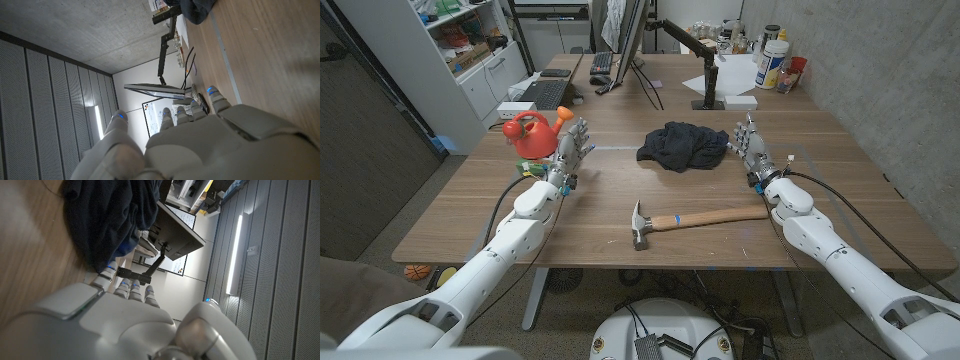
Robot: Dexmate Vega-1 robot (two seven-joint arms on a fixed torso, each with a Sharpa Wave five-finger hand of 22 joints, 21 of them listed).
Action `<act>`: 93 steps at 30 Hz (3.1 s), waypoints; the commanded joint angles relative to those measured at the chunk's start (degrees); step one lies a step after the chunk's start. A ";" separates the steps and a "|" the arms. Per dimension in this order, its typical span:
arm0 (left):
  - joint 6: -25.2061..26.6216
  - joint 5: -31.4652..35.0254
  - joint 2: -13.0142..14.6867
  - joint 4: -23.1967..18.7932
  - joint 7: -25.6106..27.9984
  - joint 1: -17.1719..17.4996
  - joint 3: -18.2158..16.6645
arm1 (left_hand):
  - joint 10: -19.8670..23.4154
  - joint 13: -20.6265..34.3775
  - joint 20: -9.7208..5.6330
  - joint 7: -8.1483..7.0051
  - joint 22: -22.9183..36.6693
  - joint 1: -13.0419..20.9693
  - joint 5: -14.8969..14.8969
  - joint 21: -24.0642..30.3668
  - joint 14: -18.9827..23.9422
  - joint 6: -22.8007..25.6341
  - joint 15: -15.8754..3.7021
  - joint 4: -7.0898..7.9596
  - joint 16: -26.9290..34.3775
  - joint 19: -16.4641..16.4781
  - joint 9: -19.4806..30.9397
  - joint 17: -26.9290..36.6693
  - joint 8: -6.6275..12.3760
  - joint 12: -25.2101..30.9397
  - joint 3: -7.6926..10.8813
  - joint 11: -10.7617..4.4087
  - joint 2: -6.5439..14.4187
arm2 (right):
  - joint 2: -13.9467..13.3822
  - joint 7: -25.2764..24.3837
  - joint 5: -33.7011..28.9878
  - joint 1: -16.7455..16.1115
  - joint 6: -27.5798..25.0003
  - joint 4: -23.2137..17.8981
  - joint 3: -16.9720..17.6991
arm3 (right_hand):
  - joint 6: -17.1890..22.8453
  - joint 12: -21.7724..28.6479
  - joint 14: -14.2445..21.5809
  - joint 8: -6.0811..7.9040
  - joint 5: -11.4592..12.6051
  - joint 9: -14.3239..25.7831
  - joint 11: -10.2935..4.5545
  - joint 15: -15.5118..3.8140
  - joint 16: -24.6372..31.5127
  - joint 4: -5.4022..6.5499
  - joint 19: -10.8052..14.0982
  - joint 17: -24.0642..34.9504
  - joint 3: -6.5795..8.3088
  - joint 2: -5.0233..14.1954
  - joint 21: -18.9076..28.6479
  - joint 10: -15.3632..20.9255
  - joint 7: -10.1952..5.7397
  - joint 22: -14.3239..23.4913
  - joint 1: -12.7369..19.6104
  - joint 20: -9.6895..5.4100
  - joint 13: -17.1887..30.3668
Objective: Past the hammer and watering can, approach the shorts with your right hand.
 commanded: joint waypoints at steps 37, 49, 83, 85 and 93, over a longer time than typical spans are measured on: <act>-0.24 10.02 -3.65 -0.09 -3.00 1.08 -5.24 | -1.32 0.03 0.49 -0.50 0.10 0.93 0.19 0.31 -1.86 0.18 0.27 -0.31 0.04 -0.84 0.26 0.26 0.48 0.59 0.43 0.06 0.16 | -3.42 -6.25 -9.96 -0.52 1.22 -4.34 -1.43 | -0.35 0.25 -1.36 0.47 0.23 0.11 -1.33 -1.43 0.23 -0.24 -0.97 0.22 0.20 0.94 0.16 -0.63 -0.88 0.25 1.68 -0.42 0.31; -0.63 11.02 -2.76 -0.82 -2.36 1.29 -4.84 | -1.16 0.01 0.48 -0.56 0.10 0.98 0.18 0.31 -1.99 0.22 0.20 -0.37 0.11 -1.00 0.25 0.27 0.49 0.77 0.48 -0.06 0.20 | -5.15 -6.60 -12.75 -0.44 0.88 -5.47 -1.96 | -0.11 0.15 -2.50 0.55 0.21 0.08 -1.40 -1.71 -0.04 -0.73 -1.72 0.18 0.32 0.92 0.05 -1.14 -0.59 0.24 2.42 -0.72 0.29; 0.22 10.92 -1.38 -2.90 -2.34 2.64 -4.84 | -1.20 -0.06 0.43 -0.70 0.03 1.15 0.15 0.12 -3.44 -0.21 -0.74 -0.58 -0.12 -1.99 0.20 0.23 0.29 1.03 0.63 0.12 0.31 | -15.32 -7.65 -27.87 1.82 -4.48 -12.21 -4.08 | -0.98 0.03 -4.61 0.20 0.08 0.06 -2.13 -2.17 0.03 -2.16 -3.58 0.11 0.47 0.54 0.08 -2.43 -1.36 0.16 4.43 -1.98 0.23; -0.04 10.96 -1.26 -3.13 -2.04 2.97 -5.00 | -1.19 -0.07 0.42 -0.71 0.02 1.17 0.15 0.08 -3.51 -0.23 -0.77 -0.59 -0.12 -2.10 0.20 0.22 0.29 1.04 0.64 0.16 0.32 | -15.95 -7.01 -28.29 2.10 -4.76 -12.50 -4.12 | -0.98 0.06 -4.62 0.22 0.08 0.06 -2.14 -2.24 0.05 -2.25 -3.64 0.10 0.47 0.49 0.08 -2.43 -1.39 0.16 4.55 -2.00 0.23; -0.66 10.88 -1.21 -3.38 -1.36 3.61 -5.20 | -1.30 -0.10 0.40 -0.71 -0.04 1.27 0.14 -0.14 -4.12 -0.61 -0.62 -0.67 -0.21 -2.85 0.16 0.19 0.16 1.04 0.71 0.13 0.36 | -17.56 -7.47 -32.75 2.99 -5.47 -13.74 -4.82 | -1.09 0.10 -4.83 0.22 0.06 0.07 -2.44 -2.43 0.06 -2.55 -3.85 0.10 0.47 0.33 0.09 -2.51 -1.39 0.16 4.96 -2.03 0.23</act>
